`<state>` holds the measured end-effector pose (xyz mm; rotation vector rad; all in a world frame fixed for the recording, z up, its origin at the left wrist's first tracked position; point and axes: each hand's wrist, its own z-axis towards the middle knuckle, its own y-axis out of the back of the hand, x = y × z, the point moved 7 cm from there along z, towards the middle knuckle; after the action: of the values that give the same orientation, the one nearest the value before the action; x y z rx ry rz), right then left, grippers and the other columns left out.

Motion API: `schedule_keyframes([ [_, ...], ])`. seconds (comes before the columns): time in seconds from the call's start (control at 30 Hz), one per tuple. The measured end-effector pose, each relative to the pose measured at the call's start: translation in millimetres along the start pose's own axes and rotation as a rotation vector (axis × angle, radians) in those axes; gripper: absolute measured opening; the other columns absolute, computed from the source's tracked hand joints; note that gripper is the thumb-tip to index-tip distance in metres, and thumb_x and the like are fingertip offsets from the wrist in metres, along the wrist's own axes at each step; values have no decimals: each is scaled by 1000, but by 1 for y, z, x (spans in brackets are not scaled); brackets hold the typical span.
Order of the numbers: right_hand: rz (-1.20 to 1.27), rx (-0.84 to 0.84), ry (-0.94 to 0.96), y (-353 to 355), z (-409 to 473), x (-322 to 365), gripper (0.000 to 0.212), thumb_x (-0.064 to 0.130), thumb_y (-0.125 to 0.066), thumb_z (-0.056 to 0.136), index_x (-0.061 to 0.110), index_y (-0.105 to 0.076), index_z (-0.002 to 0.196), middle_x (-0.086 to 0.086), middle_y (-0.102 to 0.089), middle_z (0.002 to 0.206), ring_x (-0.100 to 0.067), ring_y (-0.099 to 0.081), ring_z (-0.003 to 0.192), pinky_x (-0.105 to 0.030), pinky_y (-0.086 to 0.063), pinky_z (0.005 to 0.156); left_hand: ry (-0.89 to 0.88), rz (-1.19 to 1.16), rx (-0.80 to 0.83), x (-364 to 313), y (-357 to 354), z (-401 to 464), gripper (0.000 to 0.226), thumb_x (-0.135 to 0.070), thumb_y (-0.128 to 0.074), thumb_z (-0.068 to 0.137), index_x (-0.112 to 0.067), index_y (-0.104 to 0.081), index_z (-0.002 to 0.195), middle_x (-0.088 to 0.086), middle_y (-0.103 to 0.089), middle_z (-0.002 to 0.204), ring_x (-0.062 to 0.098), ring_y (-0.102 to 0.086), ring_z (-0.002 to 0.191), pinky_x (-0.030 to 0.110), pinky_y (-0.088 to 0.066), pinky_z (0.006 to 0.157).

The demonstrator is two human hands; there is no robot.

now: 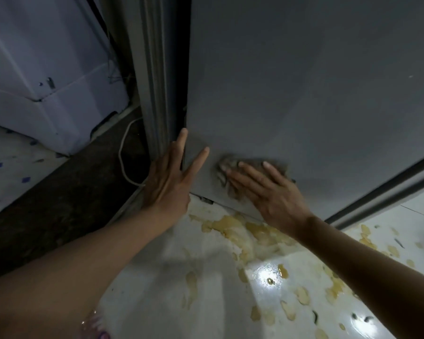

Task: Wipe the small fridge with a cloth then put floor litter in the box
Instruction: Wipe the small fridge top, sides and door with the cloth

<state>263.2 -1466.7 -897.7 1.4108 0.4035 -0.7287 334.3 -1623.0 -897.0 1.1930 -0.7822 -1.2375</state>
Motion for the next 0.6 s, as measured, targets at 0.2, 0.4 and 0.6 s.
schedule_keyframes([
  [0.2, -2, 81, 133, -21, 22, 35, 62, 22, -39, 88, 19, -25, 148, -2, -1, 154, -32, 8, 144, -49, 18, 113, -3, -27, 45, 15, -13, 2, 112, -3, -60, 81, -43, 29, 137, 5, 30, 153, 29, 2, 145, 46, -29, 107],
  [0.4, -31, 447, 310, -61, 32, 80, 60, 18, -24, 96, 14, 1, 151, -4, 21, 155, -26, 25, 141, -47, 29, 99, -28, -88, 85, 34, -9, 2, 111, -5, -64, 78, -41, 18, 144, -4, 22, 155, 22, 3, 145, 46, -26, 110],
  [0.6, 75, -42, -20, 17, 73, 18, 57, 20, -30, 88, 13, -28, 144, 3, -21, 153, -18, -15, 144, -42, 5, 117, 151, -276, 84, 65, -14, -7, 88, -17, -62, 83, -24, -6, 150, 0, -13, 156, 19, -13, 142, 39, -27, 112],
])
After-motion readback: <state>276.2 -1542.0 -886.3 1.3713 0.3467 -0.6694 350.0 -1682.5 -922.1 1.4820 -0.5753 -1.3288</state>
